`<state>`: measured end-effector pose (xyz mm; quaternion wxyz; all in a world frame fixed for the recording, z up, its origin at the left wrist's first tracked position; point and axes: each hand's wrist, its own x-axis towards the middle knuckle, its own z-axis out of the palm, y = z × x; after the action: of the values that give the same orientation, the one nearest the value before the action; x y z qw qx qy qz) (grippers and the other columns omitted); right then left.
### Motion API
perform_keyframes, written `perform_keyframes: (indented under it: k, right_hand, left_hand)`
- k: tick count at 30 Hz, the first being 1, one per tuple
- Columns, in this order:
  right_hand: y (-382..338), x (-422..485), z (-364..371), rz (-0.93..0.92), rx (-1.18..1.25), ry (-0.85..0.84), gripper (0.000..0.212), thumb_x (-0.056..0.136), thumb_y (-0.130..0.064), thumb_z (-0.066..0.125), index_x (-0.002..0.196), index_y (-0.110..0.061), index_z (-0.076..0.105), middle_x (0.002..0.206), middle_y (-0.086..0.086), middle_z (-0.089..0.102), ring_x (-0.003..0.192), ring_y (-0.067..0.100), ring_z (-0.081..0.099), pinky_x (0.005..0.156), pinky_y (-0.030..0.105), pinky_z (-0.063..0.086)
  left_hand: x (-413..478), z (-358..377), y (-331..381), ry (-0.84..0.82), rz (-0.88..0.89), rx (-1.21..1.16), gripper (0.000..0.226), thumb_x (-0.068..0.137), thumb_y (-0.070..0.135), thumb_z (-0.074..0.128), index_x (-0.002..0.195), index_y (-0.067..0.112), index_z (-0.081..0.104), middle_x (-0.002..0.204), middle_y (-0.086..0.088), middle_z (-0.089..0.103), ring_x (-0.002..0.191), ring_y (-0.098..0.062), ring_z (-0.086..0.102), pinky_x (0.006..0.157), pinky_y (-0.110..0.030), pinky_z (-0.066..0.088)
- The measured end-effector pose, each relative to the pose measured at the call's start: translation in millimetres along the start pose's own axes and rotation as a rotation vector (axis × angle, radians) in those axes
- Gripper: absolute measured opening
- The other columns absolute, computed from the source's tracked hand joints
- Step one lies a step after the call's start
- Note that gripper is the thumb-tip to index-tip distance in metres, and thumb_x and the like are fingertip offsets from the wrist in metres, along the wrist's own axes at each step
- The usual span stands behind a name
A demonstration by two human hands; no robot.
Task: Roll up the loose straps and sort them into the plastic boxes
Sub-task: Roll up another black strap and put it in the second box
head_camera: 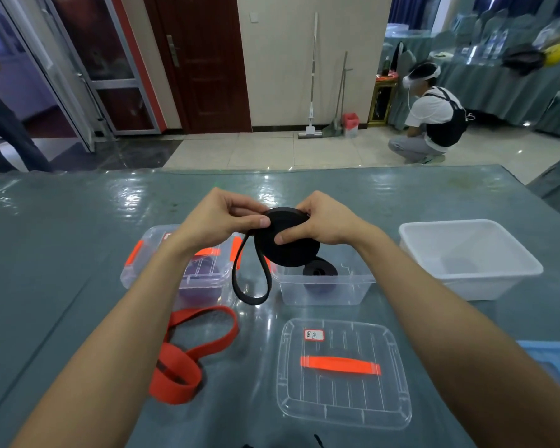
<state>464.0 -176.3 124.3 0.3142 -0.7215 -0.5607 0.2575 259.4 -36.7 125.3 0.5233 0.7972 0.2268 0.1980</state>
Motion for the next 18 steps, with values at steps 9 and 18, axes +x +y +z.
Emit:
perform_keyframes:
  k: [9, 18]
  right_hand:
    - [-1, -4, 3, 0.018, 0.211, 0.085, 0.031, 0.075, -0.036, 0.097, 0.091, -0.013, 0.085, 0.084, 0.007, 0.082, 0.088, 0.026, 0.08, 0.092, 0.05, 0.062]
    - [8, -11, -1, -0.057, 0.48, 0.032, 0.028, 0.095, -0.042, 0.08, 0.106, -0.017, 0.085, 0.098, 0.01, 0.083, 0.098, 0.028, 0.08, 0.082, 0.035, 0.064]
  left_hand:
    - [-13, -1, -9, -0.035, -0.014, -0.119, 0.028, 0.094, 0.002, 0.08, 0.122, 0.005, 0.079, 0.102, -0.011, 0.085, 0.091, -0.016, 0.083, 0.08, -0.019, 0.062]
    - [-8, -17, -6, -0.063, -0.013, -0.045, 0.02, 0.084, 0.016, 0.091, 0.103, 0.023, 0.088, 0.097, -0.014, 0.085, 0.092, -0.027, 0.084, 0.082, -0.026, 0.065]
